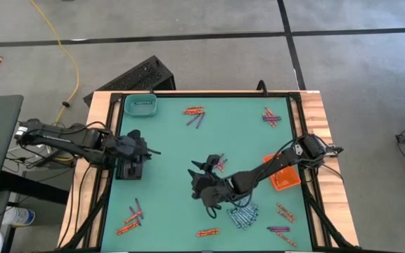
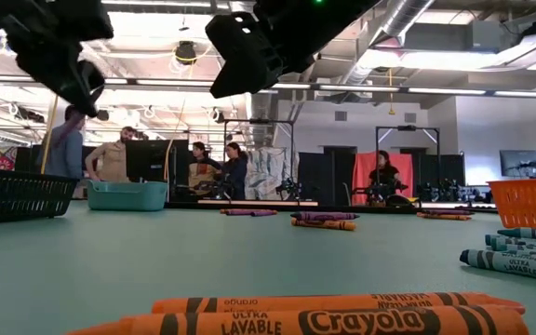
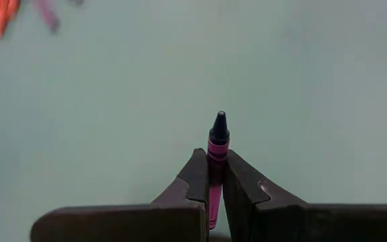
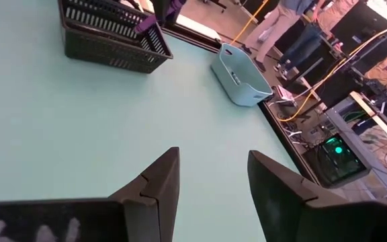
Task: Sort crayons
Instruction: Put the purple crayon into the black bin
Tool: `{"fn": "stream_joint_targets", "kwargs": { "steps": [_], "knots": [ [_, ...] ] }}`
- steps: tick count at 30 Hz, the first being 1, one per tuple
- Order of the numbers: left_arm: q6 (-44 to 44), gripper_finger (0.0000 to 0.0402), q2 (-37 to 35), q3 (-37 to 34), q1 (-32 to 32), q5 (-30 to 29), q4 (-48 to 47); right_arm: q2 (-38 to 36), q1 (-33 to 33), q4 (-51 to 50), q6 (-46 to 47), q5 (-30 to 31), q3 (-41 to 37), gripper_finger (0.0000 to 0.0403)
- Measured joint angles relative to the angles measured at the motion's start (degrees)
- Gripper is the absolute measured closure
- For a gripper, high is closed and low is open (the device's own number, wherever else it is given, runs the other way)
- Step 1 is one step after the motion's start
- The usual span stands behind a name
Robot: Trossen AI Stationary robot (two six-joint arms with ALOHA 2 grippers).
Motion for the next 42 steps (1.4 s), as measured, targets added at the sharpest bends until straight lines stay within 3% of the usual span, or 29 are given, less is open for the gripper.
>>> {"fn": "stream_joint_targets", "kwargs": {
  "steps": [7, 17, 35, 42],
  "knots": [
    [-13.4, 0.0395, 0.3, 0.2, 0.0, -5.5, -7.8, 0.0, 0.0, -0.7, -0.3, 0.0, 0.0, 0.0228],
    [-28.9, 0.0392, 1.1, 0.2, 0.0, -4.5, -18.6, 0.0, 1.2, -9.7, 1.1, -0.1, 0.0, 0.0228],
    [-36.8, 0.0389, 8.4, 0.2, -0.1, 1.1, -20.7, 0.0, 4.5, -16.5, 0.0, 3.0, 0.0, 0.0228],
    [-38.9, 0.0356, 11.8, 0.2, -0.1, 1.1, -22.7, 0.0, 4.5, -16.7, -1.3, 3.0, 0.0, 0.0228]
  ]
}}
